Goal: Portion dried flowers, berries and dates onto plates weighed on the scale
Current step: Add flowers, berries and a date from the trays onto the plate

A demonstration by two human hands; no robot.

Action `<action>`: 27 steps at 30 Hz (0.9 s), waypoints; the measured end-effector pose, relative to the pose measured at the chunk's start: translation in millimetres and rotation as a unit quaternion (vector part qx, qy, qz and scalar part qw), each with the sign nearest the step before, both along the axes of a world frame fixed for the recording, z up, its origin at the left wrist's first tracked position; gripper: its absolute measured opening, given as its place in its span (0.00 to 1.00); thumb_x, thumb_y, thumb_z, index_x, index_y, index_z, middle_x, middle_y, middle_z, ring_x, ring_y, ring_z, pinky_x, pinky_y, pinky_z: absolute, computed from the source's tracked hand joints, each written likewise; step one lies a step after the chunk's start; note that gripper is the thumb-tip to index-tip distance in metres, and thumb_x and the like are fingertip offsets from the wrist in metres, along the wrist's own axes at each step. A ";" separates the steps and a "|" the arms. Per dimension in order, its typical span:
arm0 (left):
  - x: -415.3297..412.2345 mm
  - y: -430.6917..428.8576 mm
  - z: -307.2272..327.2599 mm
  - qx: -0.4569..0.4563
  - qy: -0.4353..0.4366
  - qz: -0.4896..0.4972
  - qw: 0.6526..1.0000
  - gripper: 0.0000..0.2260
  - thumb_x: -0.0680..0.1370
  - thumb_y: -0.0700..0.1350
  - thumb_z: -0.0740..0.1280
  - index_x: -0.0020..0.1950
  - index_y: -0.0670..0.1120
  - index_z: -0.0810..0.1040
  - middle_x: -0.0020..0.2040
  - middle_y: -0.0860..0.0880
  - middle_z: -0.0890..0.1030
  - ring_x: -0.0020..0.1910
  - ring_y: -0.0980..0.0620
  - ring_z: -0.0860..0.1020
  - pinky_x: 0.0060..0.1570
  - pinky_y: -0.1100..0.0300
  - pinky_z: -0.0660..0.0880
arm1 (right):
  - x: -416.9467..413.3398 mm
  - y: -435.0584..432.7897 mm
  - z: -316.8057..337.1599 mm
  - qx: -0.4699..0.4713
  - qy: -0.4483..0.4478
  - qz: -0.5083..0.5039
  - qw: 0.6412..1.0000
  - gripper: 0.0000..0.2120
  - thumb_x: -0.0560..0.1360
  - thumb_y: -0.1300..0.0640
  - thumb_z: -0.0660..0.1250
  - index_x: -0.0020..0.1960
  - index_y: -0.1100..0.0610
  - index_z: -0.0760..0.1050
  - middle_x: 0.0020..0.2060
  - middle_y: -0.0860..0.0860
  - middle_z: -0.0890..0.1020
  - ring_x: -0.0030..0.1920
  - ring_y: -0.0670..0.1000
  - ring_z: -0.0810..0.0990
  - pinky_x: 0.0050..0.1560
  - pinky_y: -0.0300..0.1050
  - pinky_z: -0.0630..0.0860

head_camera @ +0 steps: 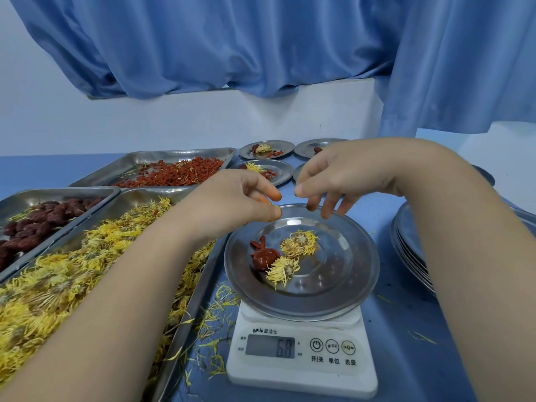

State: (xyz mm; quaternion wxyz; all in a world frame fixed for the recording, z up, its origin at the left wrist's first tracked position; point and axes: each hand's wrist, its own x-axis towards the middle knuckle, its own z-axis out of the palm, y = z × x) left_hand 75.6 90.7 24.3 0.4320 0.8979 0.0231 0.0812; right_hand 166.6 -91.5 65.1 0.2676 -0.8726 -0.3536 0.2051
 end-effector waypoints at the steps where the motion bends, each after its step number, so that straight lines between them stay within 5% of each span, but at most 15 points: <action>1: 0.1 0.3 0.0 0.007 0.002 0.001 1.000 0.05 0.71 0.47 0.76 0.45 0.52 0.83 0.34 0.58 0.81 0.34 0.63 0.79 0.39 0.65 0.73 | 0.2 -0.9 0.1 -0.002 0.000 -0.003 1.000 0.07 0.76 0.47 0.66 0.48 0.50 0.77 0.45 0.52 0.84 0.41 0.50 0.85 0.42 0.44 0.80; 5: -1.0 1.3 2.1 0.032 0.038 -0.003 0.999 0.09 0.75 0.56 0.70 0.44 0.51 0.85 0.42 0.60 0.84 0.41 0.63 0.81 0.45 0.60 0.79 | -0.3 -5.0 1.6 -0.004 -0.005 -0.022 1.000 0.06 0.76 0.47 0.67 0.45 0.49 0.78 0.45 0.52 0.84 0.42 0.51 0.85 0.42 0.44 0.81; 11: -5.3 1.1 8.9 -0.023 0.055 -0.024 0.998 0.11 0.79 0.55 0.65 0.49 0.51 0.83 0.46 0.57 0.85 0.45 0.55 0.84 0.53 0.52 0.79 | -9.0 -9.5 11.5 -0.020 -0.036 -0.037 0.998 0.09 0.75 0.46 0.67 0.49 0.51 0.78 0.44 0.51 0.84 0.41 0.49 0.85 0.46 0.47 0.82; 15: -7.1 3.8 12.8 -0.066 0.061 -0.035 0.995 0.14 0.80 0.56 0.63 0.51 0.49 0.83 0.46 0.51 0.85 0.39 0.51 0.83 0.57 0.48 0.77 | -26.4 -7.6 17.5 0.002 -0.048 -0.023 0.999 0.09 0.75 0.47 0.67 0.49 0.51 0.79 0.44 0.49 0.84 0.41 0.48 0.85 0.44 0.45 0.81; 21: -5.1 7.1 14.2 -0.068 0.070 -0.029 0.995 0.13 0.79 0.57 0.64 0.50 0.50 0.83 0.41 0.53 0.84 0.35 0.53 0.81 0.56 0.48 0.77 | -61.9 -7.9 7.5 0.056 -0.089 -0.022 0.994 0.08 0.74 0.48 0.66 0.49 0.50 0.79 0.40 0.47 0.85 0.38 0.47 0.85 0.42 0.45 0.80; 27: -7.7 10.7 15.6 -0.058 0.102 -0.024 0.993 0.13 0.79 0.58 0.64 0.50 0.51 0.82 0.38 0.53 0.83 0.32 0.54 0.79 0.51 0.51 0.76 | -92.1 -35.4 -35.2 0.129 -0.173 -0.126 0.968 0.03 0.73 0.49 0.65 0.45 0.47 0.76 0.34 0.46 0.83 0.31 0.45 0.81 0.39 0.47 0.78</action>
